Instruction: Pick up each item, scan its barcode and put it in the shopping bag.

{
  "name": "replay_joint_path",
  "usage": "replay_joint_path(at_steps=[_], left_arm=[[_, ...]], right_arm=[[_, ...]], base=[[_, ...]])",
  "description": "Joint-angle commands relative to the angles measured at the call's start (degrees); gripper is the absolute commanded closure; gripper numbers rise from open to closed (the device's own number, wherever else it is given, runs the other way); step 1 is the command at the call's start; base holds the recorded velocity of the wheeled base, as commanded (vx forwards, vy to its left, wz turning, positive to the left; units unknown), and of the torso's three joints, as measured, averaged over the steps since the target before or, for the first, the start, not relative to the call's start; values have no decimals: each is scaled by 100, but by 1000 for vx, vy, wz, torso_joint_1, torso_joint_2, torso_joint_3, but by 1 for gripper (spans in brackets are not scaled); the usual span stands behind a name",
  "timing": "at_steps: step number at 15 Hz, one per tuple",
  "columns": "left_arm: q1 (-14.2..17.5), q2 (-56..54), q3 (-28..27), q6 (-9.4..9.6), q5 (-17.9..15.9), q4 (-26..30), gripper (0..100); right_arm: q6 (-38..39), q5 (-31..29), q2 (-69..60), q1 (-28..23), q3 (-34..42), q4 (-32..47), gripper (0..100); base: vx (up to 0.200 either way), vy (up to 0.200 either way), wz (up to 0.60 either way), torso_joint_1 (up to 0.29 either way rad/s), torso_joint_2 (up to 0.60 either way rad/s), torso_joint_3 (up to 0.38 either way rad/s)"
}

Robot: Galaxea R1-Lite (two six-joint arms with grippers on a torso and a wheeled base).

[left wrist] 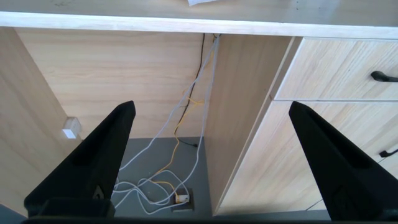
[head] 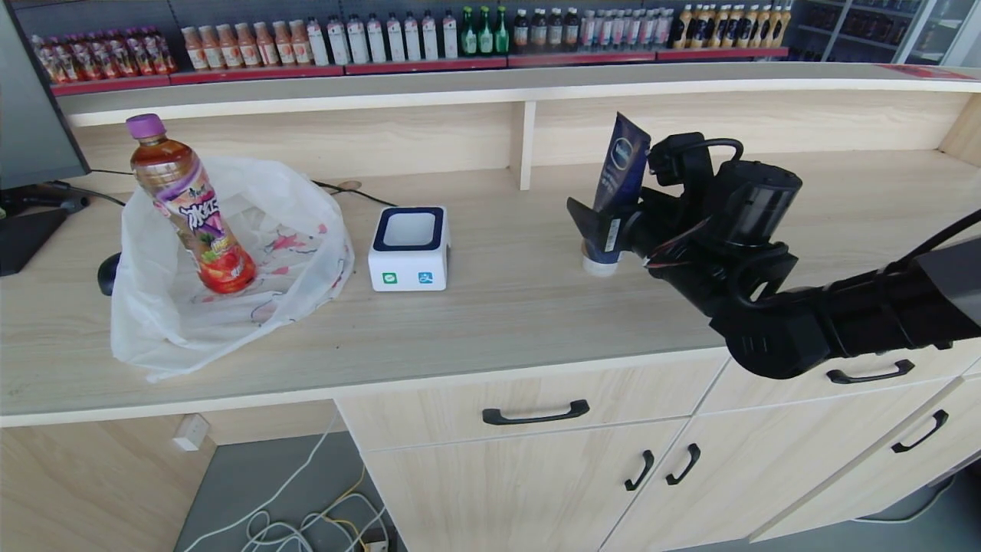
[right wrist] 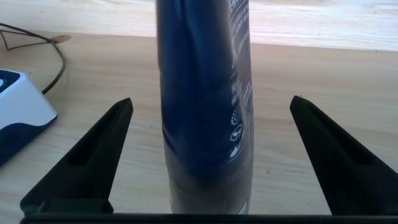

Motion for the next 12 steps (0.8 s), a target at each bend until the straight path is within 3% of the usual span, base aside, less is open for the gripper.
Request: replay_joint_path(at_steps=[1,10,11,12], left_arm=[[1,0,0,-1,0,0,0],[1,0,0,-1,9,0,0],[-7,0,0,-1,9,0,0],[1,0,0,-1,9,0,0]], right_arm=[[-2,-2,65,-5,-10,-43,0],[59,-177,215,-41,-98,-52,0],[59,-177,215,-41,-107,-52,100],[59,-177,215,-41,-107,-52,100]], base=[[0,0,0,0,0,0],[0,0,0,0,0,0],[0,0,0,0,0,0],[0,0,0,0,0,0]])
